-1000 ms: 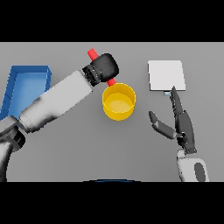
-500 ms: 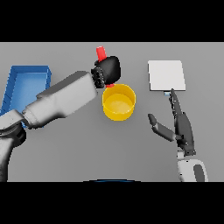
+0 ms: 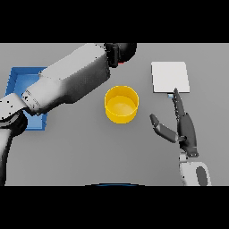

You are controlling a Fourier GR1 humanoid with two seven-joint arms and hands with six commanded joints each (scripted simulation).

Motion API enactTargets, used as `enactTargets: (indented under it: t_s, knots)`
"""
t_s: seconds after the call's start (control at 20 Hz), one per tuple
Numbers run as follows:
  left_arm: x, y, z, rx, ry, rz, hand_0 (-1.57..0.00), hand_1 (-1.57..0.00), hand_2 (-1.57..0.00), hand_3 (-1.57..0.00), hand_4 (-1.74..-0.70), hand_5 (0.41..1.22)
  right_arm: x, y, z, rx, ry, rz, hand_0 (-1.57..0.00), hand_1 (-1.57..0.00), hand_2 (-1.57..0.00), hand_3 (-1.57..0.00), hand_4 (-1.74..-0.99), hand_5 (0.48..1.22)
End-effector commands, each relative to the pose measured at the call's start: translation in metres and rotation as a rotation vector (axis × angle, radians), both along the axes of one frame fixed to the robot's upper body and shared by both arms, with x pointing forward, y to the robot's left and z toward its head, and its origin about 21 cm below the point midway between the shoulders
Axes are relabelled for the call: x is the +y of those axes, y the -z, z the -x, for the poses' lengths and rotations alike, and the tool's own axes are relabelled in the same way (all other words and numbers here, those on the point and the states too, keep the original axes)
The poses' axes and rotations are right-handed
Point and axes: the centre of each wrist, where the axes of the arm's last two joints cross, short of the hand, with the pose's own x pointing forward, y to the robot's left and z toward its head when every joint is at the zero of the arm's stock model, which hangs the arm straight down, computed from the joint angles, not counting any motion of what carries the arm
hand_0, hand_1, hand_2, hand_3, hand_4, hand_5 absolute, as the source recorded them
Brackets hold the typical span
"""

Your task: Pick up the red beaker and tilt it to pour out 1 green nut into yellow bowl. Pick up the yellow bowl and place it on the metallic measuring scale.

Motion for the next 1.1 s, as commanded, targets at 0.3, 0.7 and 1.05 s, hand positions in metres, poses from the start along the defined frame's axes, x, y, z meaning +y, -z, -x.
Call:
enactTargets:
  t_s: [0.3,0.7,1.05]
  knots:
    - [0.059,-0.116,-0.041,-0.091,-0.299,0.455,-1.57,-1.57,-1.57,-1.57,-1.73,1.221,-0.001,0.000,0.002,-0.017,-0.046,-0.015,0.00,0.00,0.00,0.00,-1.104,0.563]
    - [0.244,-0.124,-0.063,0.174,-0.772,1.476,-1.57,-1.57,-1.57,-1.54,-1.74,1.221,-0.002,0.002,-0.010,0.001,-0.071,-0.001,0.00,0.00,0.00,0.00,-1.125,0.601]
    - [0.321,-0.022,-0.054,0.053,-1.101,1.900,-1.57,-1.57,-1.57,-1.57,-1.74,1.221,-0.002,0.002,-0.007,-0.005,-0.085,0.032,0.00,0.00,0.00,0.00,-1.133,0.640]
